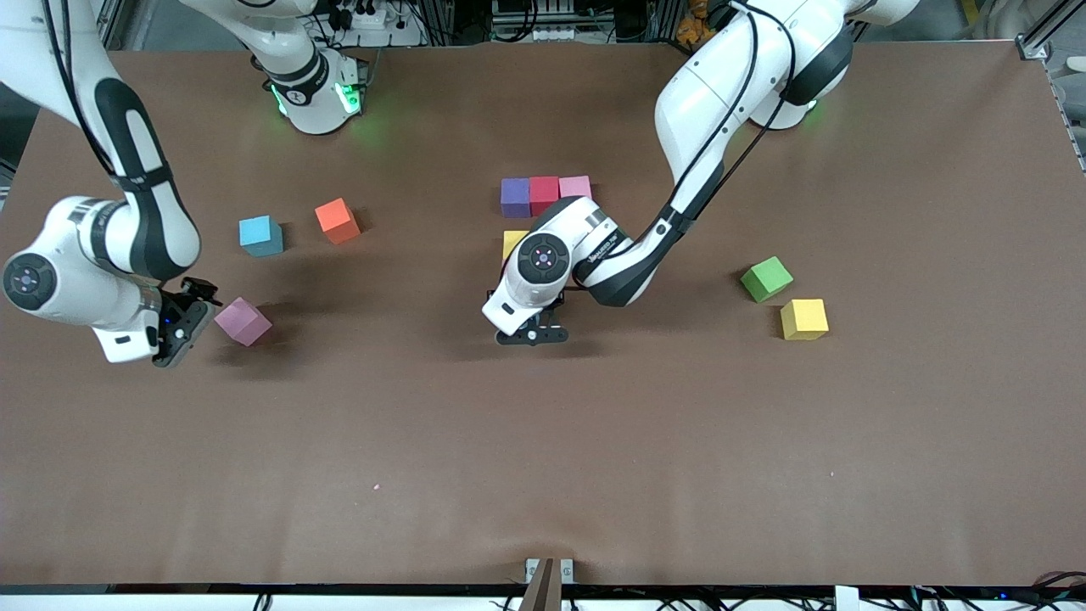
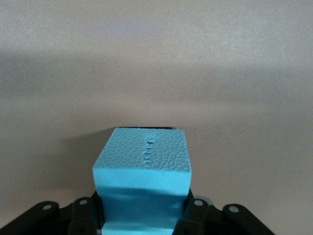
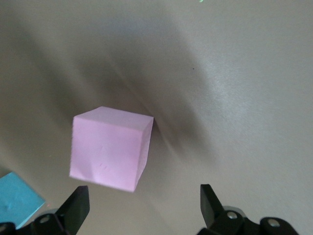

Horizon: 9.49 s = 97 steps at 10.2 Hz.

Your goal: Form number 2 with 11 blocks

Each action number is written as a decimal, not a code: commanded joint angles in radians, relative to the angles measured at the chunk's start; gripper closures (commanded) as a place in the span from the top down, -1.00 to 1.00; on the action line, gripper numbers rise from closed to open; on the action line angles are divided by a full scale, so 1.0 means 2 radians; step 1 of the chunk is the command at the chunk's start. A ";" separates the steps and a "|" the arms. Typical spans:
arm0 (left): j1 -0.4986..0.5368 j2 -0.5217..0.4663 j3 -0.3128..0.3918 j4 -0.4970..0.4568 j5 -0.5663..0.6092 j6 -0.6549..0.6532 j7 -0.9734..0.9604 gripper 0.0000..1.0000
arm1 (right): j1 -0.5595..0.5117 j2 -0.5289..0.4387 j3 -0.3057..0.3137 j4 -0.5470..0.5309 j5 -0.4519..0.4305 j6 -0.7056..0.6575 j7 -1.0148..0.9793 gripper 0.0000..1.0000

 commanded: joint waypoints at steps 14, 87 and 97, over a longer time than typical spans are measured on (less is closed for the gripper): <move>0.068 -0.156 0.008 -0.024 -0.008 -0.097 0.009 1.00 | 0.027 0.006 0.003 -0.020 0.031 0.018 0.090 1.00; 0.427 -0.306 -0.028 -0.228 0.003 -0.126 0.189 -0.14 | 0.473 0.285 0.018 0.447 0.018 -0.108 0.208 0.00; 0.419 -0.303 -0.033 -0.225 0.003 -0.126 0.121 -0.15 | 0.470 0.284 0.018 0.446 0.017 -0.112 0.176 0.05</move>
